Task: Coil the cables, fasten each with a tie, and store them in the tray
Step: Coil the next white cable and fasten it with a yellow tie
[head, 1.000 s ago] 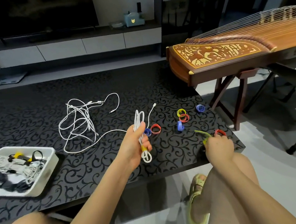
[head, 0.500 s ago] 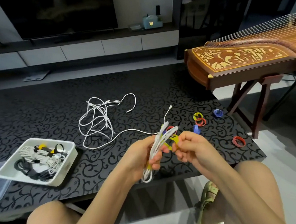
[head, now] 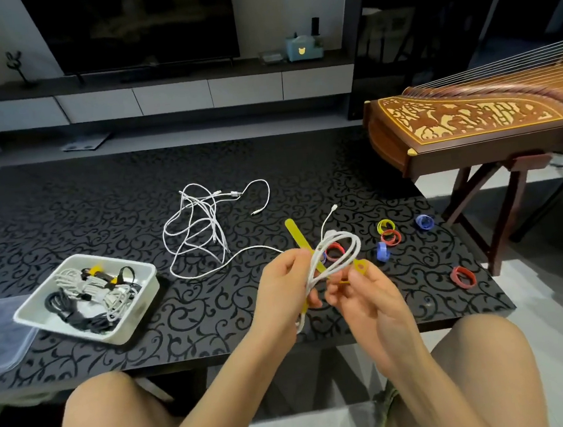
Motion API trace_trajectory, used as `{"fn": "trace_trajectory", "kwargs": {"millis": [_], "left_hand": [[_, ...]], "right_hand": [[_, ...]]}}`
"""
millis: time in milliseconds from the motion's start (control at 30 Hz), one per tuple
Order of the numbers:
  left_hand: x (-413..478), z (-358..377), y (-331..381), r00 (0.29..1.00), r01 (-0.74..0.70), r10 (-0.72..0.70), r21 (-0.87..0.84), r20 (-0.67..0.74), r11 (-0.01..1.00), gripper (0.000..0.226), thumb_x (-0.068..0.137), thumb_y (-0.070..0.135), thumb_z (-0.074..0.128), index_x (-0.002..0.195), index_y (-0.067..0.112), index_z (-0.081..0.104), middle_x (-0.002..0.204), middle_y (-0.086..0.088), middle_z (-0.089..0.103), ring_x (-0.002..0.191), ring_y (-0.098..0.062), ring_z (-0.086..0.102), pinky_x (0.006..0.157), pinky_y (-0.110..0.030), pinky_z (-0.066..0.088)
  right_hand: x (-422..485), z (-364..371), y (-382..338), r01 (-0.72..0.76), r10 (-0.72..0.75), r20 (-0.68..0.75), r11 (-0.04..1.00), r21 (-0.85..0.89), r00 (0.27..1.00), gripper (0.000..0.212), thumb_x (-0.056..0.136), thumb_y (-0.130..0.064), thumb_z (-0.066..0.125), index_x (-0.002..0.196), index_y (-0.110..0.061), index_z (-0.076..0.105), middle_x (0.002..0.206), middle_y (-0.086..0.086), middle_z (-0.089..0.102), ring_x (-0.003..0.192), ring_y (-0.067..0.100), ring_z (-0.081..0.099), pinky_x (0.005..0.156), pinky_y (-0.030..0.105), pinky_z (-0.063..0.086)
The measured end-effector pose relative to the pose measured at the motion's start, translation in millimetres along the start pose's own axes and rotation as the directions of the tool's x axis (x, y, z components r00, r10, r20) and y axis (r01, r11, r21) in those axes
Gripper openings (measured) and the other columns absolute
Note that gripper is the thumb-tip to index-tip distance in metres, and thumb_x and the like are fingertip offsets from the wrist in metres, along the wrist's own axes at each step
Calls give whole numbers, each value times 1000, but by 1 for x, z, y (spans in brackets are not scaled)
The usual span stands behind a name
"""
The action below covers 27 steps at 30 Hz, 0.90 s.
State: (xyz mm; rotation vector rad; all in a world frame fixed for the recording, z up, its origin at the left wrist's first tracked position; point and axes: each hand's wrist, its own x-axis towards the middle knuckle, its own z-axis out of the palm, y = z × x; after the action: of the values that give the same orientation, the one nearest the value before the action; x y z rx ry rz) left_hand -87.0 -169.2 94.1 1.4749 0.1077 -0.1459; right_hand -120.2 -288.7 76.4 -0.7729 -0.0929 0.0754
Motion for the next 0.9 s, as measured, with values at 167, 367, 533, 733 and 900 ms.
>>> {"fn": "trace_trajectory", "kwargs": {"millis": [167,367,533,733,900], "left_hand": [[-2,9,2,990,-42,40,-6,-135,999,14,88,7,50,81,-3,56,61,-17,51,42,-18,43,43,-24,38],[-9,8,2,956,-201,233,185,-175,962,18,88,12,55,72,19,59,52,9,54,40,-15,48,48,-32,44],[-15,10,0,894,-317,425,472,-140,823,18,85,17,60,71,25,52,64,13,59,45,-15,47,55,-34,42],[-19,6,1,829,-479,557,562,38,674,26,91,26,59,68,25,48,52,14,47,49,-6,41,49,-16,28],[-17,1,2,851,-506,520,381,72,774,23,91,31,58,71,21,59,59,-4,50,58,-30,47,54,-43,41]], "right_hand": [[-17,2,5,190,-196,-15,964,-188,981,7,85,-18,65,83,-16,71,88,6,70,81,16,67,75,25,53],[-21,3,-15,447,-672,246,140,-884,698,5,81,-21,72,79,-24,70,82,-11,61,76,13,55,68,19,43],[-16,12,-23,215,-685,490,-450,-867,539,21,85,-25,68,70,-10,71,64,2,52,62,20,42,54,30,35],[-3,17,-33,389,-479,272,163,-907,835,10,84,-8,69,75,-12,69,73,-5,64,71,10,56,66,24,45],[1,15,-36,240,-383,22,531,-813,924,14,89,-13,63,79,-21,69,69,-10,66,63,0,57,62,11,45]]}}
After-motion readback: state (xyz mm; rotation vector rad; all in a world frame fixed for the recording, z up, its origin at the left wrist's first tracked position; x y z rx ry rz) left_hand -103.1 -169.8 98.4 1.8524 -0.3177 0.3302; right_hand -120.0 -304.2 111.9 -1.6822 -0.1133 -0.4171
